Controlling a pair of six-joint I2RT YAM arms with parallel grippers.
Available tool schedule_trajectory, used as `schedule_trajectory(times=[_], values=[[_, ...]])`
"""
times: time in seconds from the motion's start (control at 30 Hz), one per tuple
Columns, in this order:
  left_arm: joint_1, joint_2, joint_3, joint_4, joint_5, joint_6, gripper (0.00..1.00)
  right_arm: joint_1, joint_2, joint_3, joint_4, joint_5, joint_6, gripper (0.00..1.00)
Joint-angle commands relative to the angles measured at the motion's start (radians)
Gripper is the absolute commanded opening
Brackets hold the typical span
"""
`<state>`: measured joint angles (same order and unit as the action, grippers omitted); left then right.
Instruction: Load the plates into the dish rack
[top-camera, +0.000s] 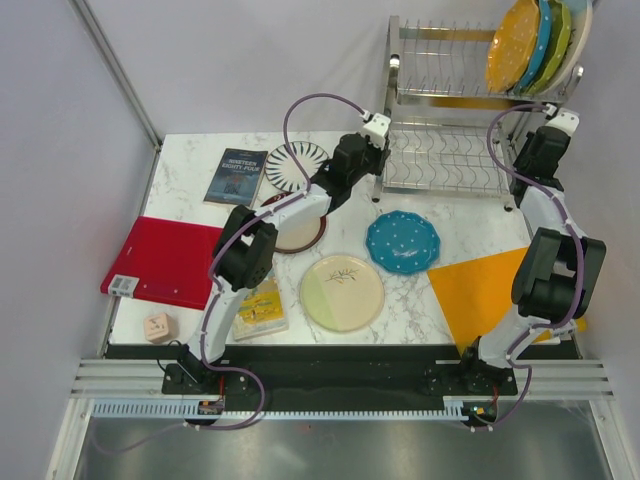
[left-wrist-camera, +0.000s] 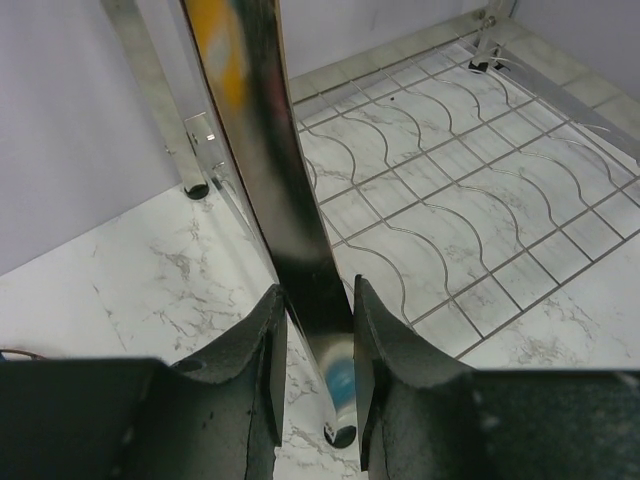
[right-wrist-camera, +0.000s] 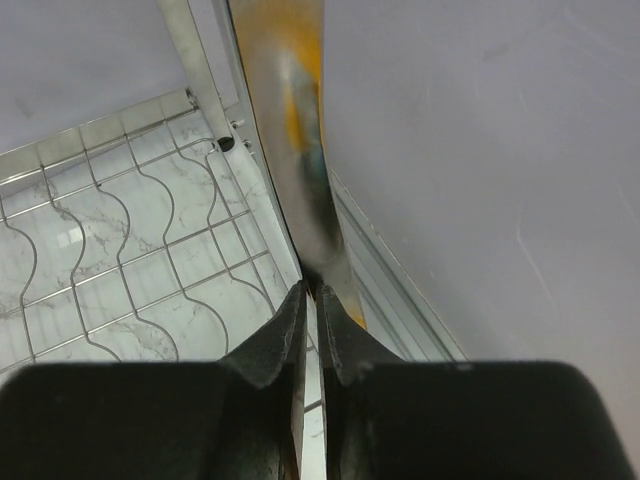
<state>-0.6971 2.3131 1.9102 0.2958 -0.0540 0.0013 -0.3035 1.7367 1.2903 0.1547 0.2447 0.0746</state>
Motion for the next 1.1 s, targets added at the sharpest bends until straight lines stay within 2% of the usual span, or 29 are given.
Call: schedule_trajectory(times=[0.0,0.07,0.13,0.17,0.2,0.33,0.43,0.57,0.63,0.67,0.7,0.77,0.8,0.93,1.0,1.03,1.07], values=[[-0.007,0.006,0.050,0.062,0.025,0.128,0.23,-0.023,0.070,0.078,0.039,-0.007,-0.067,0.13],[-0.007,0.005,0.047,0.062,0.026,0.129,0.31,-0.031,0.087,0.095,0.045,-0.018,-0.067,0.14],[-0.007,0.002,0.047,0.071,0.028,0.137,0.44,-0.034,0.095,0.104,0.048,-0.021,-0.067,0.14],[-0.007,0.000,0.046,0.075,0.043,0.163,0.54,-0.037,0.098,0.107,0.055,-0.024,-0.067,0.15],[-0.007,-0.003,0.043,0.092,0.049,0.180,0.59,-0.037,0.098,0.107,0.062,-0.025,-0.067,0.15],[-0.008,-0.012,0.043,0.106,0.048,0.213,0.69,-0.045,0.090,0.106,0.065,-0.025,-0.067,0.17],[-0.008,-0.056,0.000,0.106,0.049,0.230,0.74,-0.046,0.026,0.081,0.005,-0.030,-0.067,0.24],[-0.012,-0.188,-0.141,0.123,0.124,0.236,0.81,-0.046,-0.177,-0.052,-0.081,-0.079,-0.067,0.43],[-0.018,-0.303,-0.265,0.124,0.135,0.220,0.84,-0.046,-0.276,-0.081,-0.139,-0.105,-0.061,0.49],[-0.021,-0.345,-0.316,0.123,0.137,0.206,0.85,-0.046,-0.305,-0.101,-0.221,-0.122,-0.055,0.54],[-0.022,-0.436,-0.373,0.123,0.140,0.189,0.85,-0.045,-0.333,-0.112,-0.260,-0.181,-0.058,0.57],[-0.022,-0.507,-0.529,0.112,0.157,0.103,0.85,-0.046,-0.399,-0.138,-0.379,-0.270,-0.067,0.64],[-0.022,-0.561,-0.568,0.064,0.164,0.065,0.85,-0.046,-0.411,-0.144,-0.421,-0.382,-0.099,0.65],[-0.012,-0.564,-0.637,-0.124,0.279,-0.169,0.77,-0.046,-0.364,-0.180,-0.579,-0.701,-0.095,0.67],[0.007,-0.543,-0.661,-0.121,0.409,-0.269,0.71,-0.046,-0.310,-0.192,-0.639,-0.830,-0.076,0.68],[0.030,-0.517,-0.678,-0.092,0.449,-0.382,0.69,-0.046,-0.255,-0.200,-0.659,-0.964,-0.081,0.68],[0.037,-0.505,-0.698,-0.058,0.498,-0.427,0.67,-0.046,-0.229,-0.207,-0.679,-1.040,-0.090,0.67]])
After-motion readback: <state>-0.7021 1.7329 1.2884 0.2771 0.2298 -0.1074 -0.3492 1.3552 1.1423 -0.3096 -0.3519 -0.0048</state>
